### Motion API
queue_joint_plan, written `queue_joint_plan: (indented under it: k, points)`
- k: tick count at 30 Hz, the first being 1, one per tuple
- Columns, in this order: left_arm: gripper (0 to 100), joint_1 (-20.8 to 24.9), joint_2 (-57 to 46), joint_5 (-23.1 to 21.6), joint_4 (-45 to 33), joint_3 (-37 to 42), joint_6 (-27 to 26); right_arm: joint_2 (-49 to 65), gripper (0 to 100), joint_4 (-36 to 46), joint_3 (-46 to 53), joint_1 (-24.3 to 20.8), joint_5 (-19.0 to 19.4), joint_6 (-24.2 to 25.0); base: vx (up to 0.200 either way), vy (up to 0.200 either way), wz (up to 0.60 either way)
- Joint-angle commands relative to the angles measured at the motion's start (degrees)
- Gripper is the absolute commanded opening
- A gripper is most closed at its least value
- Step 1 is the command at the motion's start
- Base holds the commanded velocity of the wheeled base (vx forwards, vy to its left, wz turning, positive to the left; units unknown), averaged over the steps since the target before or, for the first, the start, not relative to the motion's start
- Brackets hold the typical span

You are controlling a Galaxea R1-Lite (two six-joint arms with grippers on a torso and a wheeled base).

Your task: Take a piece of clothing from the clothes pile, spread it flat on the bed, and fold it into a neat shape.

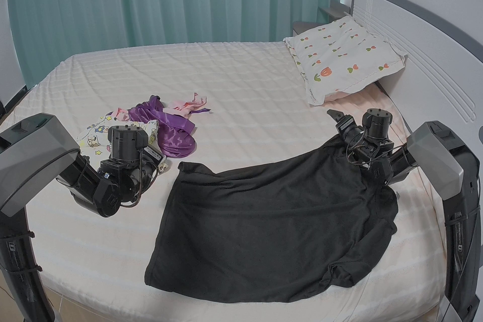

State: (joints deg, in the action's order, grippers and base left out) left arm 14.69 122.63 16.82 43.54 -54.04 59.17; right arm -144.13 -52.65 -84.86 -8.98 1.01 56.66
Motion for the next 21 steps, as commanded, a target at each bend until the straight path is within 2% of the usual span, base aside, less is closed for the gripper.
queue_joint_plan:
  k: [1, 6, 10, 14, 17, 21]
  points:
    - [0, -0.01, -0.63, 0.14, -0.13, 0.43, -0.02, -2.47, 100, -5.71, -4.61, 1.95, -2.33, -0.24, 0.000, 0.000, 0.00]
    - [0, 0.25, -2.13, 0.14, -0.04, 2.19, 0.07, -2.47, 100, -6.41, -2.94, 2.30, -1.89, -4.54, 0.000, 0.000, 0.00]
    - [0, 0.87, -3.88, 0.14, -0.04, 3.68, 0.07, -5.55, 100, -6.68, -0.83, 1.60, -1.89, -12.72, 0.000, 0.000, 0.00]
    - [0, 1.31, -5.55, 0.14, -0.13, 5.17, 0.07, -5.02, 100, -7.20, 1.27, 1.51, -2.24, -13.51, 0.000, 0.000, 0.00]
    - [0, 1.31, -7.93, -0.30, -0.04, 8.25, 0.07, -0.19, 100, -7.99, 7.34, 2.04, -2.07, -13.60, 0.000, 0.000, 0.00]
    - [0, 2.36, -11.80, -3.82, 0.14, 14.40, 0.15, 8.95, 100, -10.72, 20.08, 2.13, -1.80, -13.42, 0.000, 0.000, 0.00]
